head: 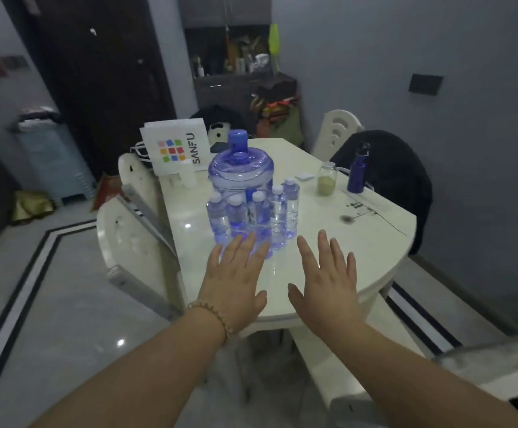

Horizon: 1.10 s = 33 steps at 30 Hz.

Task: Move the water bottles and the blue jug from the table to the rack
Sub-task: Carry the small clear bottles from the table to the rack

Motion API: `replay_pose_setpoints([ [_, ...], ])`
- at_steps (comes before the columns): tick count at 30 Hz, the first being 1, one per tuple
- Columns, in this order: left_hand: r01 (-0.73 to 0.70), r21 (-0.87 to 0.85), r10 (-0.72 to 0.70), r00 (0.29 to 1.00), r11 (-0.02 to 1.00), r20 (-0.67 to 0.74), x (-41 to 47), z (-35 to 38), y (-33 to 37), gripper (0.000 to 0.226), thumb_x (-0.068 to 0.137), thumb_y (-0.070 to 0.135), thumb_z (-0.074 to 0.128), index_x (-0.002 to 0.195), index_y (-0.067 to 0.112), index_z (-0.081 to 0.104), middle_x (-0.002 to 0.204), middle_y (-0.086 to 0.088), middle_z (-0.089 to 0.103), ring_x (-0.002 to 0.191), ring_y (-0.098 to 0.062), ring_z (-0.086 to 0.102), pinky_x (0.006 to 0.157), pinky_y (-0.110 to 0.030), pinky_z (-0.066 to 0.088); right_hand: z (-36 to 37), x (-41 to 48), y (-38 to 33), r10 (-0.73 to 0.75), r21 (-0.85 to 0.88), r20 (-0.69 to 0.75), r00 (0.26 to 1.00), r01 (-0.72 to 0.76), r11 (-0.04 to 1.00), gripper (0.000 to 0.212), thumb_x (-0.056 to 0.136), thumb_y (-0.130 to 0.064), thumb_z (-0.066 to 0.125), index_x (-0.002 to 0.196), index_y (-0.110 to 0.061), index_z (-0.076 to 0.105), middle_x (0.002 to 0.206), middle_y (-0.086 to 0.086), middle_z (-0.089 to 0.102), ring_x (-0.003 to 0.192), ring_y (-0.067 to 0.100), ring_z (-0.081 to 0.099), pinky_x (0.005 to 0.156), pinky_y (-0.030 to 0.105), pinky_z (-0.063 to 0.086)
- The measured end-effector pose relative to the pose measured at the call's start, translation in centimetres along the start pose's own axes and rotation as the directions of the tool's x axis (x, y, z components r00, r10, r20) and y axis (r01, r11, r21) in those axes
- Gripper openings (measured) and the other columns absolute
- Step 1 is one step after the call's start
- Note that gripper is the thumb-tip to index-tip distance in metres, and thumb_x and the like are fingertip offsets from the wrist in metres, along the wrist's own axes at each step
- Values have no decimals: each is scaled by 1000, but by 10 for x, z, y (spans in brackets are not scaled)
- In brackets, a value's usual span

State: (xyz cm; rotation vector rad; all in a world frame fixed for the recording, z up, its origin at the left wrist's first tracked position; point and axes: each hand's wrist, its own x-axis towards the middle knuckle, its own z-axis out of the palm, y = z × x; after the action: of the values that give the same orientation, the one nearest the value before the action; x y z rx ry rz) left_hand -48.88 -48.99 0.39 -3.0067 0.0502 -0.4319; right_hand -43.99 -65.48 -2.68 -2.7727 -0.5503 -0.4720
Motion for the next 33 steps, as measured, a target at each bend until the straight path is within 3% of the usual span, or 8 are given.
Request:
replay_pose_setpoints([
  [7,-4,93,-3,997,996,73,71,44,-98,80,87,51,45,147,29,-1,157,-2,3,142,-21,2,113,-44,-4,72,102,-55,-48,69,69,996,43,997,86,88,-45,52,148,-31,-8,159,7,-8,144,26,-8,112,47,-11],
  [17,-85,21,83,992,996,96,173,105,-184,81,87,50,50,148,28,1,158,-5,1,142,-26,3,114,-48,7,123,192,-101,-56,-6,62,997,56,998,81,82,-35,67,149,-20,23,156,14,16,143,32,12,115,54,6],
  [19,-147,4,146,985,989,97,191,118,-195,83,86,50,52,147,28,0,158,-6,0,142,-28,3,114,-49,9,135,203,-108,-28,-28,43,999,30,999,80,81,-35,68,148,-19,27,155,16,17,143,33,12,115,55,7],
  [22,-273,-10,272,958,962,94,212,138,-215,83,85,47,54,148,25,5,157,-7,4,142,-29,6,114,-48,12,148,219,-120,35,-122,63,997,-27,992,80,85,-38,60,150,-23,17,158,12,6,145,30,1,115,51,-3],
  [26,-521,-91,526,850,849,43,236,155,-241,73,84,37,55,147,16,22,152,-9,25,137,-32,22,110,-49,20,155,230,-141,156,-196,45,987,-145,970,73,87,-34,53,150,-20,19,157,12,15,144,30,8,113,48,-8],
  [28,-589,-157,593,805,793,-21,241,157,-246,68,85,30,55,144,11,29,149,-13,31,133,-34,30,108,-50,24,153,233,-149,191,-246,40,981,-176,953,73,83,-27,60,147,-17,26,152,16,27,142,33,18,114,51,-1],
  [30,-649,-151,656,755,746,-6,243,161,-251,64,90,28,45,146,11,21,151,-13,25,135,-33,25,110,-48,20,154,237,-160,237,-327,20,971,-218,919,74,77,-21,64,144,-14,34,144,18,39,137,35,29,113,54,11],
  [33,-647,-132,647,761,751,-52,242,162,-252,56,93,26,35,145,12,21,146,-13,29,128,-32,31,108,-42,24,152,234,-171,248,-426,-19,969,-232,875,68,75,-16,62,140,-15,42,136,17,48,130,34,39,112,52,17],
])
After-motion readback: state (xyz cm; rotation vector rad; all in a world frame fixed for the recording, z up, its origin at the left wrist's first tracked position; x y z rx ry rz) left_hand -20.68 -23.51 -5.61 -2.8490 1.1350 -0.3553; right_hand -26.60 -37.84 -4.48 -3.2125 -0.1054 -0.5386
